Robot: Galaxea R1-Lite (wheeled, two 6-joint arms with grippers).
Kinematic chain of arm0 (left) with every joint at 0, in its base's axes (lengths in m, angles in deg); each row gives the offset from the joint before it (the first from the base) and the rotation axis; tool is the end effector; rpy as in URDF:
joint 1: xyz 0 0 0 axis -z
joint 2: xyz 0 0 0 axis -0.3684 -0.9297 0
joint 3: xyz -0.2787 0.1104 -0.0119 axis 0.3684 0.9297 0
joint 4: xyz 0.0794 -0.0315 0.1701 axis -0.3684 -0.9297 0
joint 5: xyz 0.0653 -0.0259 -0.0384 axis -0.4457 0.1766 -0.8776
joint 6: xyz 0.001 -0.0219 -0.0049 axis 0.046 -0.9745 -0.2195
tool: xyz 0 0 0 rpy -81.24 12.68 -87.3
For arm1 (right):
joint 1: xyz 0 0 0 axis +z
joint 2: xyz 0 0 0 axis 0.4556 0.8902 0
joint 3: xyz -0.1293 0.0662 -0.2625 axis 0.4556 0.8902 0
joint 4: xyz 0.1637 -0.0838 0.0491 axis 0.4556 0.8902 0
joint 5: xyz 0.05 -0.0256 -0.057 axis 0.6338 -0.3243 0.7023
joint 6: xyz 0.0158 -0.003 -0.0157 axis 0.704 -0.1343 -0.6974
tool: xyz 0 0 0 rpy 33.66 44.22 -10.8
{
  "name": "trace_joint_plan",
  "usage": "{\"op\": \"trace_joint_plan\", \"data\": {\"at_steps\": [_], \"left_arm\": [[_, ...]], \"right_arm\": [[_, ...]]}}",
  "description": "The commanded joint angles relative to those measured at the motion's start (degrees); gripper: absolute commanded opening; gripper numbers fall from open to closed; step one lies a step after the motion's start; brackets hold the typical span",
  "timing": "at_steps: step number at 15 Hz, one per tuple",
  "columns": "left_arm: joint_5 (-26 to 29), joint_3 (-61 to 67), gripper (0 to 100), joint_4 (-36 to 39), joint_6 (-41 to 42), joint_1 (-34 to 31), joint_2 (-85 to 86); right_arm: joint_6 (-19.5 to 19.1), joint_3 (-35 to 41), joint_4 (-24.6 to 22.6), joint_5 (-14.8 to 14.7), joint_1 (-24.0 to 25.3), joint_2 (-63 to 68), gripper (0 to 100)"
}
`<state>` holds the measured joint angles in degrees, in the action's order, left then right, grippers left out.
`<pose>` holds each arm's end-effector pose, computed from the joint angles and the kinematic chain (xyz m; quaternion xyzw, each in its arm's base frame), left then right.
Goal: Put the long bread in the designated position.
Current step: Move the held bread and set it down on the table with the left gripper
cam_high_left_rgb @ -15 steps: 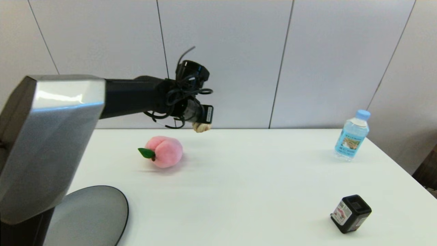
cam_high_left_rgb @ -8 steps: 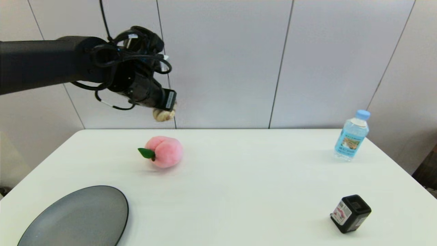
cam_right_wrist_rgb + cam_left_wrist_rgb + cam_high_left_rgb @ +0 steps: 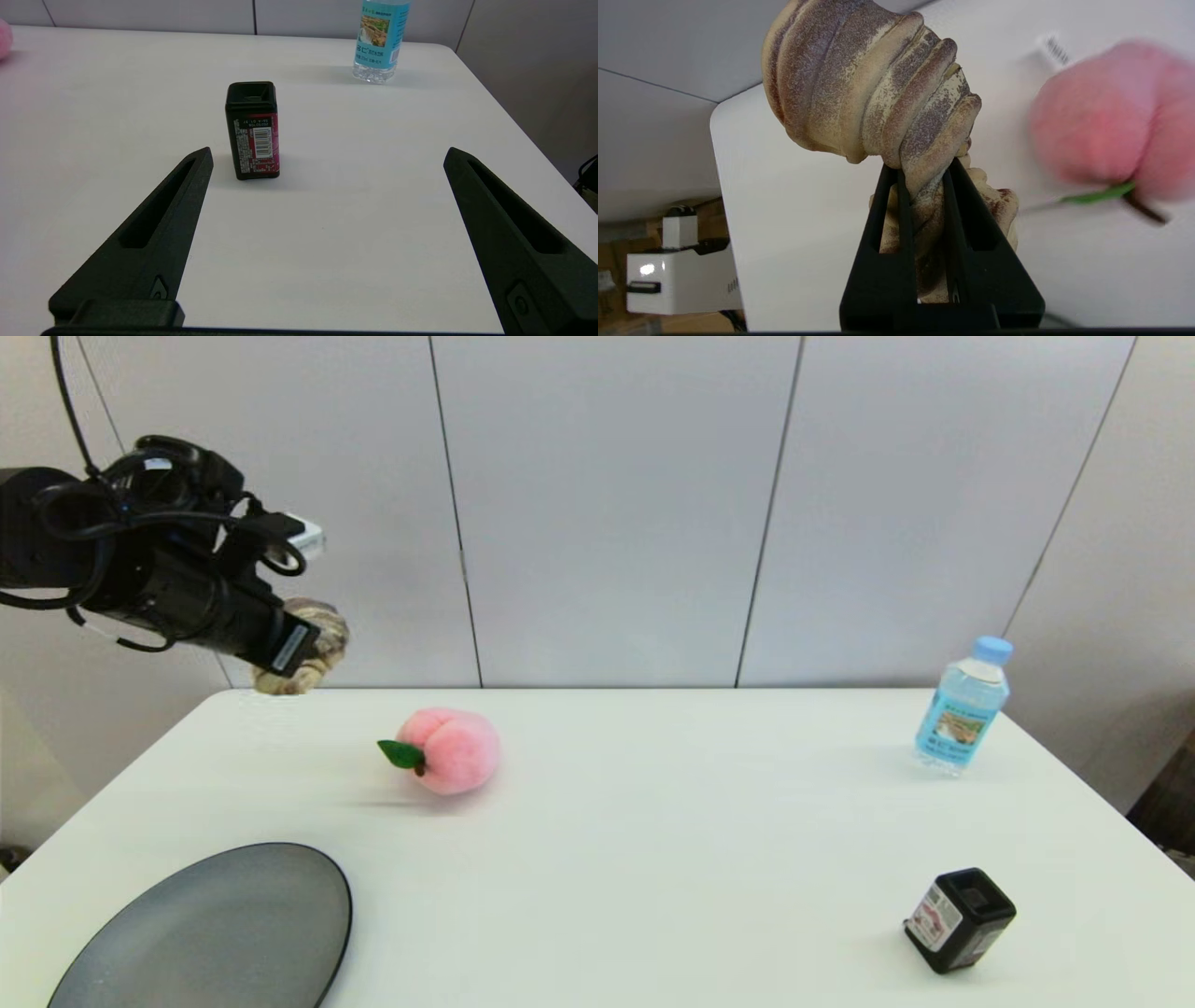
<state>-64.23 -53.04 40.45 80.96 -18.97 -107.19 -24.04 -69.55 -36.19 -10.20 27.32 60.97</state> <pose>0.3405 -0.0153 0.2512 0.2194 0.3499 -0.0893 0.9063 -0.0230 0.0005 0.0744 -0.0166 0.0052 0.0142 0.9997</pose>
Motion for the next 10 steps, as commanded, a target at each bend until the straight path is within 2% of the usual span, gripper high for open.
{"op": "trace_joint_plan", "data": {"at_steps": [1, 5, 10], "left_arm": [[8.42, 3.28, 0, -0.14, 12.61, -6.16, -2.05], [11.76, 4.6, 0, 0.12, 15.07, -6.16, -6.45], [12.64, 4.51, 0, 3.46, 14.72, -3.79, -12.07]], "right_arm": [[-0.03, 0.01, 0.0, 0.0, 0.04, 0.07, 100], [-0.03, 0.01, 0.0, 0.0, 0.04, 0.07, 100], [-0.03, 0.01, 0.0, 0.0, 0.04, 0.07, 100]]}}
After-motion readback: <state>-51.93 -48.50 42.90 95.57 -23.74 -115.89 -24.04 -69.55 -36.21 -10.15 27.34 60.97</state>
